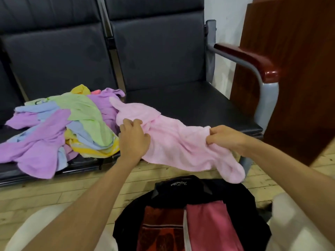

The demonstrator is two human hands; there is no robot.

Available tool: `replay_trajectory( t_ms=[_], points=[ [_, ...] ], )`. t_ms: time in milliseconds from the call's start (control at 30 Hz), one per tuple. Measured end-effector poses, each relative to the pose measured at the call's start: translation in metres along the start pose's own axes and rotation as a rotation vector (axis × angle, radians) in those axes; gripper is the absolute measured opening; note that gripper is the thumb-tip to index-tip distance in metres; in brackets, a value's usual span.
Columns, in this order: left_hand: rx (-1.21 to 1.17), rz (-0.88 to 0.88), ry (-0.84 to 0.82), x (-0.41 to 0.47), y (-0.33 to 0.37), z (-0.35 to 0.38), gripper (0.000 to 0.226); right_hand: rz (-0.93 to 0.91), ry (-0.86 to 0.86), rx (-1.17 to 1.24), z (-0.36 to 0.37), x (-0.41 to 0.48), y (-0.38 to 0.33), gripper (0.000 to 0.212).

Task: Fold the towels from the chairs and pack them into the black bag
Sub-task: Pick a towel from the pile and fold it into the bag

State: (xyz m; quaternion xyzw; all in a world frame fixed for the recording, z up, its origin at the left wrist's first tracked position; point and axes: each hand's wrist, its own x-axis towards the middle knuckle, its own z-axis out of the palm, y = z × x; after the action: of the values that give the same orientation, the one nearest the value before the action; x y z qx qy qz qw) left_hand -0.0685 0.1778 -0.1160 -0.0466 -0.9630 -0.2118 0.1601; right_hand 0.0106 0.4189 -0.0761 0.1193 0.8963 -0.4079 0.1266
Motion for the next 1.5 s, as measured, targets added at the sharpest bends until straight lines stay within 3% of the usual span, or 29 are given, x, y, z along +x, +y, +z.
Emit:
replay_trajectory(
  t_ms=[100, 200, 333, 500, 633, 767, 833, 1000, 1233, 1300, 1400, 1500],
  points=[
    [-0.045, -0.095, -0.16, -0.002, -0.016, -0.003, 0.047, 0.032, 0.027, -0.03, 0.006, 0.005, -0.007, 0.008],
    [-0.045, -0.082, -0.191, -0.002, -0.028, -0.002, 0.052, 0.105, 0.071, -0.101, 0.014, 0.02, -0.016, 0.008],
    [0.099, -0.044, -0.261, 0.0, -0.031, -0.006, 0.05, 0.072, 0.263, -0.049, 0.029, 0.034, -0.01, 0.045],
    [0.138, 0.078, -0.218, 0.001, -0.028, -0.005, 0.022, -0.114, 0.371, -0.305, 0.042, 0.042, -0.001, 0.053],
    [-0.258, -0.048, -0.162, 0.001, -0.019, -0.02, 0.019, -0.207, 0.443, -0.609, 0.053, 0.051, 0.002, 0.027],
    [-0.905, -0.411, -0.218, -0.008, -0.006, -0.041, 0.018, -0.238, 0.381, -0.683, 0.045, 0.053, -0.007, 0.019],
    [-1.154, -0.552, -0.241, -0.006, -0.006, -0.048, 0.018, -0.192, 0.351, -0.717, 0.035, 0.054, -0.01, 0.023],
    [-1.421, -0.694, -0.146, 0.0, -0.023, -0.047, 0.024, -0.223, 0.486, -0.835, 0.041, 0.055, -0.019, 0.046],
    [-1.387, -0.75, -0.225, -0.001, -0.015, -0.042, 0.02, -0.401, 0.509, -0.829, 0.07, 0.07, -0.014, 0.055],
    [-1.379, -0.752, -0.274, -0.003, -0.012, -0.041, 0.023, -0.465, 0.533, -0.727, 0.077, 0.077, -0.017, 0.048],
    [-1.292, -0.713, -0.357, -0.009, 0.001, -0.044, 0.017, -0.461, 0.43, -0.563, 0.08, 0.08, -0.026, 0.027],
    [-1.253, -0.681, -0.338, -0.014, 0.012, -0.044, 0.023, -0.442, 0.396, -0.574, 0.079, 0.075, -0.026, 0.018]
  ],
)
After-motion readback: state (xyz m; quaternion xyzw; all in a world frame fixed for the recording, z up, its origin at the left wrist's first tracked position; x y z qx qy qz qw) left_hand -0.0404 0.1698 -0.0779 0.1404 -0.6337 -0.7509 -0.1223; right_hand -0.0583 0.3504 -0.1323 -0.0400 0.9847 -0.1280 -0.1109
